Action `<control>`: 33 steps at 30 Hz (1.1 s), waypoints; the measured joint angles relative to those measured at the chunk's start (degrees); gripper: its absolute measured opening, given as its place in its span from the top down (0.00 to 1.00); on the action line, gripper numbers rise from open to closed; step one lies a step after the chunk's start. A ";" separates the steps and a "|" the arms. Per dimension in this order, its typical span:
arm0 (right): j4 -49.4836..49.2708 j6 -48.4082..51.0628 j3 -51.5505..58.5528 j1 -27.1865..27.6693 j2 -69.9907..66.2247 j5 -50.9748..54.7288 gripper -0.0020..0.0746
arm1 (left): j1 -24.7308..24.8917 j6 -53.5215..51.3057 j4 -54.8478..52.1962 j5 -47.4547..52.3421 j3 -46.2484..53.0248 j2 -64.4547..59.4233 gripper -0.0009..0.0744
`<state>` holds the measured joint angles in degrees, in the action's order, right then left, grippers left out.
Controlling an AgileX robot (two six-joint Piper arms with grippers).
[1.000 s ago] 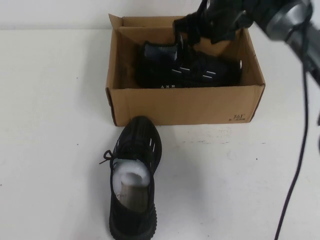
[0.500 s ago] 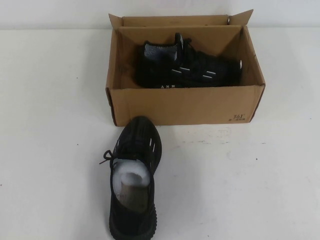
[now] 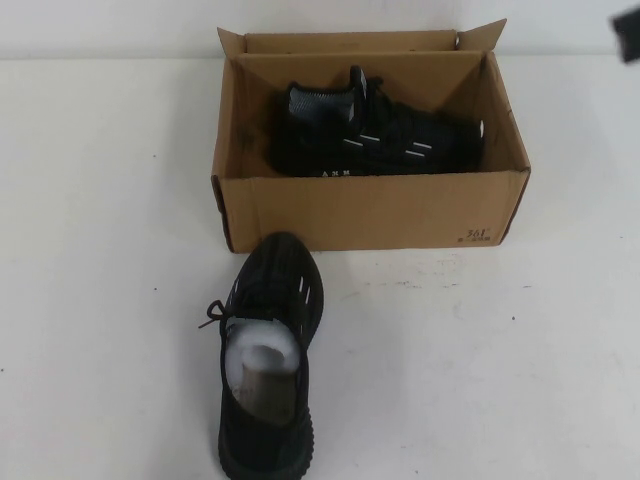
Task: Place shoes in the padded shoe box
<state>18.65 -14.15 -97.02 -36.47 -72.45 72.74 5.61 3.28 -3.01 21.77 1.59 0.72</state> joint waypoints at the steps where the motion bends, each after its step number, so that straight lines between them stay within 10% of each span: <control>1: 0.16 0.93 1.33 0.00 1.47 0.00 0.98 | 0.00 0.00 0.00 0.00 0.00 0.00 0.99; 12: 0.58 4.69 24.61 2.56 15.66 -4.76 0.98 | 0.00 0.00 0.00 0.00 0.00 0.00 0.99; 26: -2.40 4.69 80.51 34.50 51.79 -47.22 0.98 | 0.00 0.00 -0.36 0.00 0.00 0.00 0.99; 33: -8.24 4.69 92.50 40.88 65.97 -60.54 0.98 | 0.00 0.00 -0.36 0.00 0.00 0.00 0.99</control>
<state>10.41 -9.46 -4.52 4.41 -6.47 12.20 5.61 3.28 -3.37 21.77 1.59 0.72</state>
